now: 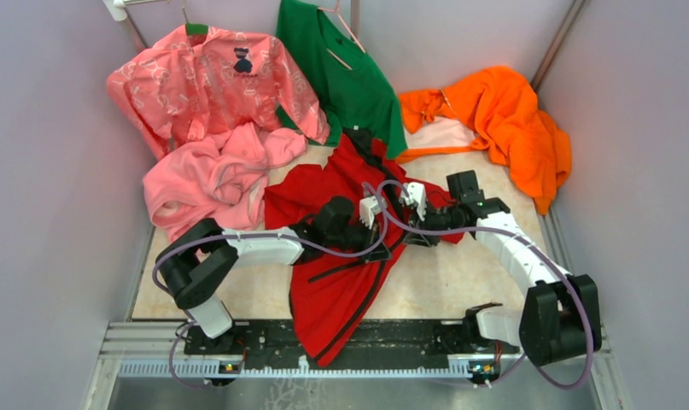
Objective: Zip up the jacket
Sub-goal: Zip the zipper on the jacket.
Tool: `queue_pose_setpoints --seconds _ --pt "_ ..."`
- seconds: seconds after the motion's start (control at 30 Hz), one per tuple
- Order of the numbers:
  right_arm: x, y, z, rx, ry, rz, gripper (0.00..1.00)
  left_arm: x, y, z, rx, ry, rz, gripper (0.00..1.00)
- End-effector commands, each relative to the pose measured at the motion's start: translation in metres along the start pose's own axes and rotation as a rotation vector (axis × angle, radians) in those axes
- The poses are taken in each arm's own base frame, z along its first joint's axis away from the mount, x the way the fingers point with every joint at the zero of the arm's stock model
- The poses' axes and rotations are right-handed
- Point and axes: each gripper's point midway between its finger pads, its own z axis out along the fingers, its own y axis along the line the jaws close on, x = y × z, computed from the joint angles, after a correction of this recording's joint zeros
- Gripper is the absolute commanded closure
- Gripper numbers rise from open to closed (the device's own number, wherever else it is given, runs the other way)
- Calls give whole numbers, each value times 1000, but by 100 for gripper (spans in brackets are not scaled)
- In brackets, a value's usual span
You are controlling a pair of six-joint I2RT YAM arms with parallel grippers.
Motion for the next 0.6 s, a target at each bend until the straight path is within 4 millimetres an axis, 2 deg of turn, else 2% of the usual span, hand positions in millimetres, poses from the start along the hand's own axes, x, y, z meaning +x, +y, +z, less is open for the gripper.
queue_pose_setpoints --seconds 0.0,0.1,0.2,0.3,0.4,0.57 --pt "-16 -10 -7 23 -20 -58 86 -4 -7 -2 31 17 37 100" --pt "-15 -11 -9 30 -17 -58 86 -1 -6 -2 27 32 38 100" --pt "-15 -12 -10 24 -13 -63 76 1 -5 -3 24 42 39 100" --pt "-15 -12 -10 19 -14 -61 74 3 -5 -3 28 51 37 100" --pt "-14 -12 -10 14 -9 -60 68 5 -5 -2 30 60 35 100" --pt "-11 -13 -11 7 5 -61 67 5 -6 -1 38 67 37 100"
